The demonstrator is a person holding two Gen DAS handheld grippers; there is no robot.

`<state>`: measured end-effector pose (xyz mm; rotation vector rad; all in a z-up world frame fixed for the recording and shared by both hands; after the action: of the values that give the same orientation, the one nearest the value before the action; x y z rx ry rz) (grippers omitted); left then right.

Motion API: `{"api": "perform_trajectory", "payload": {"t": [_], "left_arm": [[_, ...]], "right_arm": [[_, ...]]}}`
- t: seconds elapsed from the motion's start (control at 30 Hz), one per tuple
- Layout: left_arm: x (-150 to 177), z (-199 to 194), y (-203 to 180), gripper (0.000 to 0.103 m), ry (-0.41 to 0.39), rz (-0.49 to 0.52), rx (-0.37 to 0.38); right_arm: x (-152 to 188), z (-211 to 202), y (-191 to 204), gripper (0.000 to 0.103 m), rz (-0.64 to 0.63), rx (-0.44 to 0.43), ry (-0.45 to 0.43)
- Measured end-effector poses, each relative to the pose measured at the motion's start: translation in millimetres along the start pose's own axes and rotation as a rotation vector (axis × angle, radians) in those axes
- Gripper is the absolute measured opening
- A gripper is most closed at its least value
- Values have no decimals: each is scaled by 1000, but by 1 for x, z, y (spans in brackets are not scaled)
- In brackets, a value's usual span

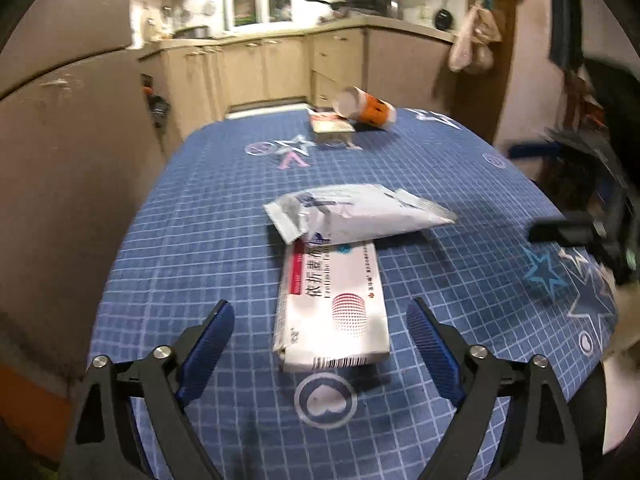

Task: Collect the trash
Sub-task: 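Grasp the white medicine box with the left tool while the right tool grasps the white packet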

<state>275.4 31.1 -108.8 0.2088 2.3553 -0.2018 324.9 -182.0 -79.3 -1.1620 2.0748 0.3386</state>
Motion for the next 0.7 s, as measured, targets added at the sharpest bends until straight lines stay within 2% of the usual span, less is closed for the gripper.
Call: {"api": "perform_trajectory", "payload": {"t": [0.13, 0.27, 0.43, 0.6, 0.67, 0.7], "left_arm": [[-4, 15, 0, 88, 31, 31, 50], [-4, 30, -4, 88, 74, 62, 79], [-7, 40, -4, 88, 102, 72, 123], [-11, 51, -6, 88, 124, 76, 128], [-13, 52, -5, 87, 122, 73, 121], [-14, 53, -5, 83, 121, 70, 116]], "right_arm": [[-31, 33, -16, 98, -77, -109, 62], [-47, 72, -21, 98, -186, -266, 161], [-57, 111, -21, 98, -280, -332, 276], [-67, 139, -14, 97, -333, -401, 309], [-63, 144, -9, 91, -349, -410, 313], [-61, 143, -5, 84, -365, -402, 298]]}}
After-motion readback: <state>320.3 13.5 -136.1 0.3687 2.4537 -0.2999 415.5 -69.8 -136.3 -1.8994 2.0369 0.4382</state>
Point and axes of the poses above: each gripper's, at about its wrist camera, not at the fingertips, and z roughly the way its jaws point, y to its left, x to its underside, the point moved 1 cm from there along z, roughly the way its jaws point, and after that the axes turned 8 degrees about -z, right-handed, at the moved point
